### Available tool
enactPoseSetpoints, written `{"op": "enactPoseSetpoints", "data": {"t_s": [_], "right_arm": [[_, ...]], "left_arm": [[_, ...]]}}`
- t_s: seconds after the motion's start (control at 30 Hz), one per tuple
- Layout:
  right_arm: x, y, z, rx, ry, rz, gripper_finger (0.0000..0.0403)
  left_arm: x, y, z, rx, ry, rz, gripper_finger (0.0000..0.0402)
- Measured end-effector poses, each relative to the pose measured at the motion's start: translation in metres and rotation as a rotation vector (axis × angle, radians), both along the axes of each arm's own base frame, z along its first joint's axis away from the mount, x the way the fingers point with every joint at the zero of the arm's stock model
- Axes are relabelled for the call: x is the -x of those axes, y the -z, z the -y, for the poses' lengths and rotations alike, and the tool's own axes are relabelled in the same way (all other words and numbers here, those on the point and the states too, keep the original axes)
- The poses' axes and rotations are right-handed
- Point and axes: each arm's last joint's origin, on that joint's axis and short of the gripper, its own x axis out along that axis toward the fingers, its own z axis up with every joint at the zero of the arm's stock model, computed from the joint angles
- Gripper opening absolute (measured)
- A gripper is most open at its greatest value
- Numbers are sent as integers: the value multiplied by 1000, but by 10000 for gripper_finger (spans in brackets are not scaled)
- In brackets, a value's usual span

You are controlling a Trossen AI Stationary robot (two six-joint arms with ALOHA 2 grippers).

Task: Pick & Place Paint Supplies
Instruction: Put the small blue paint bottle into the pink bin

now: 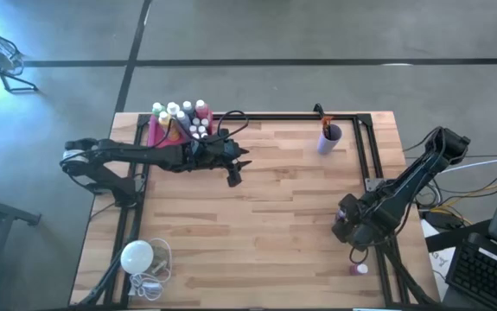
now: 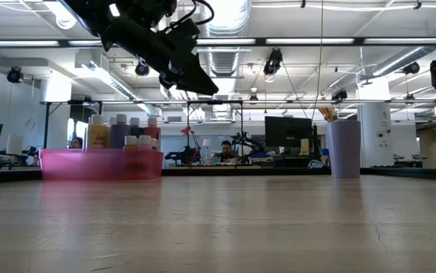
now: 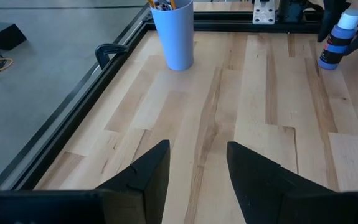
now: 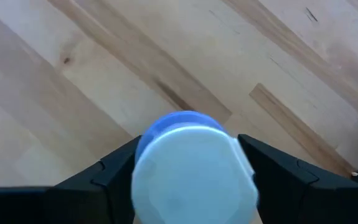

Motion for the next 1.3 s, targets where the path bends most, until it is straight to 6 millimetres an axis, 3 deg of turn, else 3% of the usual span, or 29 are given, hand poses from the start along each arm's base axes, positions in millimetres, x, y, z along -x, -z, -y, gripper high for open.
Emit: {"op": "enactPoseSetpoints", "data": {"t_s": [0.3, 0.8, 1.03, 1.3], "right_arm": [[-2, 5, -1, -8, -38, 39, 192], [-8, 5, -1, 2, -98, 75, 151], [-24, 4, 2, -14, -161, 127, 148], [-56, -5, 4, 12, -393, 296, 140]], "left_arm": [[0, 0, 0, 0, 0, 1, 165], [0, 0, 0, 0, 0, 2, 165], [0, 0, 0, 0, 0, 0, 165], [1, 3, 2, 69, 42, -11, 165]]}}
